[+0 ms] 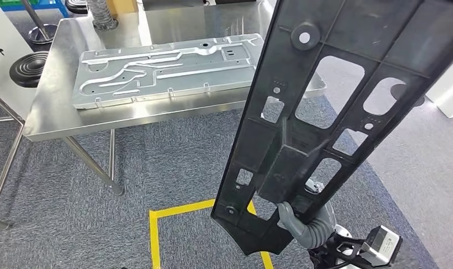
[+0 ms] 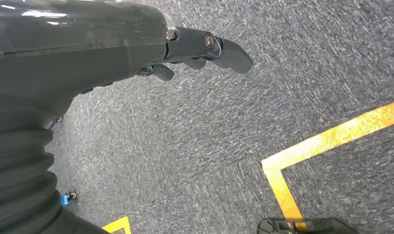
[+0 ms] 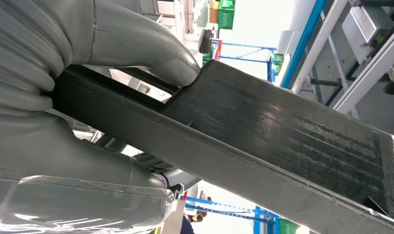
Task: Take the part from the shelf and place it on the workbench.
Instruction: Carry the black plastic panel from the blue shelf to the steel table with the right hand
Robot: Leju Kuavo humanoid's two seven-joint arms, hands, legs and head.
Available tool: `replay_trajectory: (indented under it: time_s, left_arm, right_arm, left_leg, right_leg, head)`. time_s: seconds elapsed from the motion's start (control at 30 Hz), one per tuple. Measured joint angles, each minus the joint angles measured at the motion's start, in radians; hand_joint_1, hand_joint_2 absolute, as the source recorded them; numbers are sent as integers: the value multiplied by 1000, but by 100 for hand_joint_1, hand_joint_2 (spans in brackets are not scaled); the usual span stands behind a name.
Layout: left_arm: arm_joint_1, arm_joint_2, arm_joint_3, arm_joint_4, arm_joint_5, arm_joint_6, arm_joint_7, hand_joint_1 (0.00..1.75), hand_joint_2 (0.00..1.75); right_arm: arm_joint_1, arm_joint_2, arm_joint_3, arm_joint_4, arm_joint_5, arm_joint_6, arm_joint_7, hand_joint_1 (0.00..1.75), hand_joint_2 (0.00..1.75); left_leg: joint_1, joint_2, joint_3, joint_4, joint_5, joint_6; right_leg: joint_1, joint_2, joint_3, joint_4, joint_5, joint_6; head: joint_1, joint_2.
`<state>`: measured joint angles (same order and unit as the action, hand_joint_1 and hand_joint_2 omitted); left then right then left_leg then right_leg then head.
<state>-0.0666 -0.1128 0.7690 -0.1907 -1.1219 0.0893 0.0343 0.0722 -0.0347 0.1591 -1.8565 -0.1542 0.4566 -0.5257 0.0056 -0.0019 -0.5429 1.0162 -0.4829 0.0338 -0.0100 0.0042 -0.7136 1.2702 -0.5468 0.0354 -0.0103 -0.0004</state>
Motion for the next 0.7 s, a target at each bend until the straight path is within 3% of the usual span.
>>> replay_trajectory:
  time_s: [0.03,0.1,0.17,0.27,0.33,0.4,0.43,0.47,0.5,0.57,0.6,0.63,0.7]
  left_arm:
    - [0,0,0,0,0,0,0,0,175]
    - [-1,-1,0,0,0,0,1,0,175]
    - [-3,-3,0,0,0,0,1,0,175]
    - [-6,-3,0,0,0,0,1,0,175]
    - [-7,-3,0,0,-1,0,1,0,175]
    - [-6,-4,1,0,-1,0,1,0,175]
    - [-4,-4,1,0,-2,0,1,0,175]
    - [-2,-4,1,0,-3,0,1,0,175]
    - [-1,-3,1,0,-3,0,1,0,175]
    - [0,-3,2,0,-5,0,0,0,175]
    - [0,-3,3,0,-6,0,0,0,175]
    - [0,-3,3,0,-7,0,-1,0,175]
    - [-1,-3,5,0,-7,1,-1,0,175]
  right_arm:
    - [0,0,0,0,1,-1,0,175,175]
    - [-1,0,0,0,3,0,0,175,175]
    - [-1,0,0,-1,4,1,0,175,175]
    - [-3,0,0,-1,4,6,0,175,175]
    - [-5,0,-1,-1,3,8,0,175,175]
    - [-6,-1,-1,0,3,9,-1,175,175]
    - [-6,-1,-1,1,3,9,-1,175,175]
    - [-6,-1,-1,1,3,9,-1,175,175]
    - [-6,-1,-1,2,2,9,-1,175,175]
    - [-8,-1,-1,2,2,9,-1,175,175]
    - [-9,-1,-1,2,1,9,-1,175,175]
    - [-11,-1,-1,3,1,9,-1,175,175]
    - [-13,-1,-1,3,0,8,0,175,175]
  left_leg:
    - [-1,-1,11,0,-8,-2]
    - [-4,-2,27,-1,-23,-9]
    - [-5,-3,32,-5,-33,-19]
    - [-3,-1,41,-3,-45,-36]
    - [-1,0,9,70,-79,-46]
    - [2,-1,-71,205,-127,-55]
    - [4,-1,-109,257,-134,-58]
    - [6,0,-133,276,-120,-60]
    - [7,0,-137,254,-85,-62]
    - [8,0,-99,127,12,-58]
    - [7,0,-77,66,43,-54]
    - [5,0,-63,26,58,-49]
    - [0,-1,-57,6,52,-38]
  right_leg:
    - [1,0,25,-72,52,-6]
    - [8,-1,77,-202,114,-17]
    - [15,-2,96,-244,116,-25]
    - [9,0,112,-263,111,-36]
    - [3,-2,131,-275,106,-45]
    - [4,-4,145,-277,95,-51]
    - [4,-3,152,-276,88,-52]
    - [4,-2,161,-276,80,-51]
    - [4,0,171,-276,72,-50]
    - [3,1,195,-276,54,-44]
    - [5,2,202,-275,46,-40]
    - [6,2,206,-274,40,-35]
    - [7,3,206,-275,33,-23]
  head:
    - [0,0]
    - [0,0]
    - [0,0]
    - [0,0]
    - [0,0]
    - [0,0]
    - [0,0]
    - [0,0]
    - [0,0]
    - [0,0]
    - [0,0]
    - [0,0]
    - [0,0]
